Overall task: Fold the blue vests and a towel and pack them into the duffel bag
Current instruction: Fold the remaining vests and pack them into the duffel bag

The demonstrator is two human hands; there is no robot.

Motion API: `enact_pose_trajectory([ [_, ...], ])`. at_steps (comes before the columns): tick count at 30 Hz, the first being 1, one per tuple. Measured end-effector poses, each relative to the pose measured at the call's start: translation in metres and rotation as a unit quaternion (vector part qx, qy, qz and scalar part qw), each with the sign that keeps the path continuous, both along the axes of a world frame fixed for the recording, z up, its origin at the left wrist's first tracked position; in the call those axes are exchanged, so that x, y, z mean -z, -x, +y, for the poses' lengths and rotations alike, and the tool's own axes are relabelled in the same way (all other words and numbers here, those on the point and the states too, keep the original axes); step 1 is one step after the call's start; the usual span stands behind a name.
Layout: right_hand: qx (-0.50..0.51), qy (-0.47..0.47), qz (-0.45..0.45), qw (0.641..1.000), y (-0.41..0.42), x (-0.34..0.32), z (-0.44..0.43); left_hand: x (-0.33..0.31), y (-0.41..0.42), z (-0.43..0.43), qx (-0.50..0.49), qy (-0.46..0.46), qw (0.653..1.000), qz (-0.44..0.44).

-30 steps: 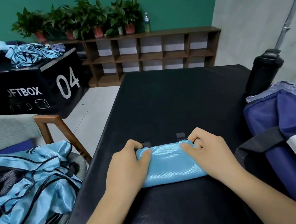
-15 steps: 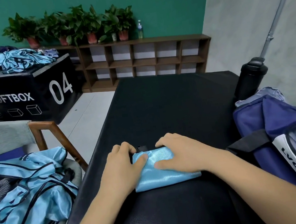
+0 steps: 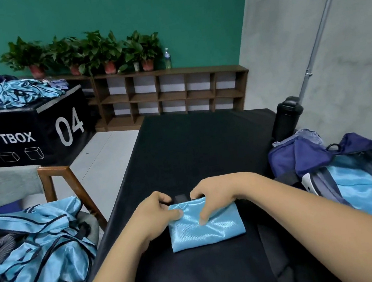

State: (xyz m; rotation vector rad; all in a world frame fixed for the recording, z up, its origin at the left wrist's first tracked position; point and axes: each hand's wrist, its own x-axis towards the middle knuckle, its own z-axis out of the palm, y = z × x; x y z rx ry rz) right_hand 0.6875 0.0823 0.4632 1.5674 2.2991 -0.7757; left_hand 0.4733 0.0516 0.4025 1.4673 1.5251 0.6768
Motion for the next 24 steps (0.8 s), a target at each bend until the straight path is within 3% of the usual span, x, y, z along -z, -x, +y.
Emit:
enact_pose_trajectory([
  [5, 0.012, -0.043, 0.004, 0.999, -0.009, -0.018, -0.022, -0.023, 0.005, -0.011, 0.038, 0.017, 0.989, -0.14],
  [13, 0.032, -0.117, 0.042, 0.992, -0.02, -0.099, -0.063, -0.069, 0.0, -0.04, 0.071, -0.064, 0.96, -0.263],
  [24, 0.089, -0.219, 0.017, 0.971, -0.143, -0.184, -0.13, -0.113, -0.105, -0.069, 0.131, -0.131, 0.957, -0.221],
])
